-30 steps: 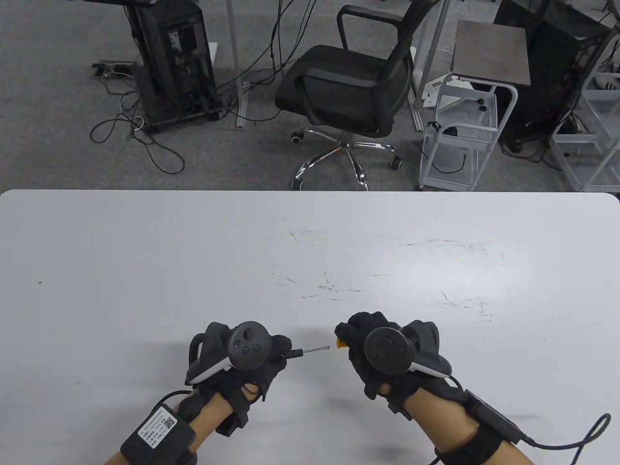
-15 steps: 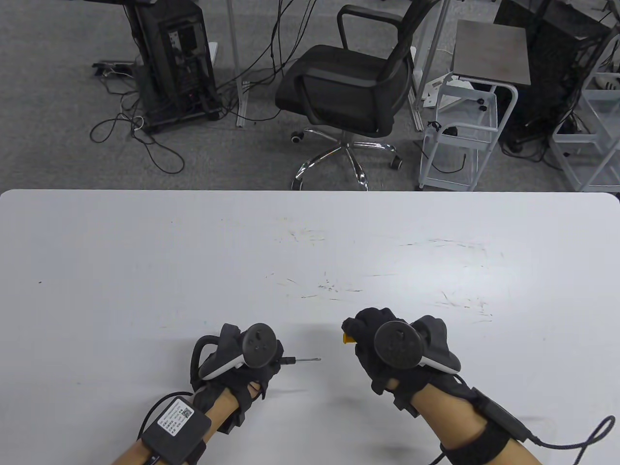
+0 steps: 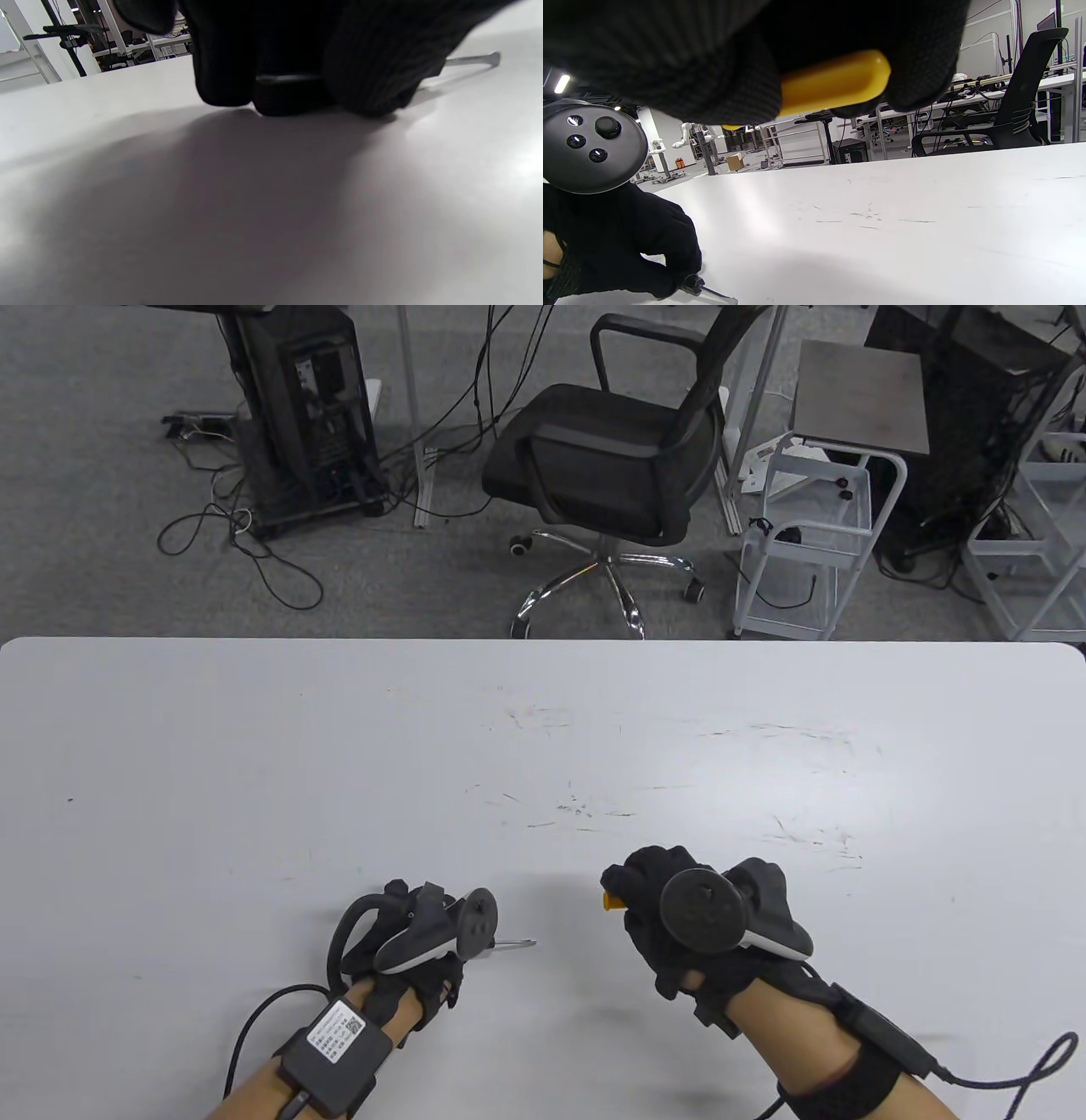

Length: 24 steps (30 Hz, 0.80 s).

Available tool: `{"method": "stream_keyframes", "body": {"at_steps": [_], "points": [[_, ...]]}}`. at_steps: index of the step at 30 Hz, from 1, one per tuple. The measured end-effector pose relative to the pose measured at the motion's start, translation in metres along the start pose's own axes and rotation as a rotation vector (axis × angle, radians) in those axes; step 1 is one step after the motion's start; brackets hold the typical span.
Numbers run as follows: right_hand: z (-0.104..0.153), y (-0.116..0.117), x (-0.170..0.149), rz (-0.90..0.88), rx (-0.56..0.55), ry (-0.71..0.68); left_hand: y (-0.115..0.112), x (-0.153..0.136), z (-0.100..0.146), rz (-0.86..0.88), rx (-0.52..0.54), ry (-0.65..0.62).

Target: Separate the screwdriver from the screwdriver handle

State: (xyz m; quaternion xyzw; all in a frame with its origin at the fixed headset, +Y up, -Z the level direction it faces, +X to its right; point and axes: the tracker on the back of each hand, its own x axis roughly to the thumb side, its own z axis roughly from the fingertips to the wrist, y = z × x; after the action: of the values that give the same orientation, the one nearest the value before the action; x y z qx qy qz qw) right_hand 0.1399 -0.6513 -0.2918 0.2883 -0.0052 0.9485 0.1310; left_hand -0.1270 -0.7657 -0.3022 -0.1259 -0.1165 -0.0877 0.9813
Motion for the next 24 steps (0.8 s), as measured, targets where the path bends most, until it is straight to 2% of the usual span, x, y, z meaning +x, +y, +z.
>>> {"method": "stream_keyframes", "body": {"at_steps": [24], "points": [[0.0003,0.0001,-0.0011,0.002,0.017,0.018,0.0035,-0.0024,0.0012,0.025,-0.056,0.020]]}}
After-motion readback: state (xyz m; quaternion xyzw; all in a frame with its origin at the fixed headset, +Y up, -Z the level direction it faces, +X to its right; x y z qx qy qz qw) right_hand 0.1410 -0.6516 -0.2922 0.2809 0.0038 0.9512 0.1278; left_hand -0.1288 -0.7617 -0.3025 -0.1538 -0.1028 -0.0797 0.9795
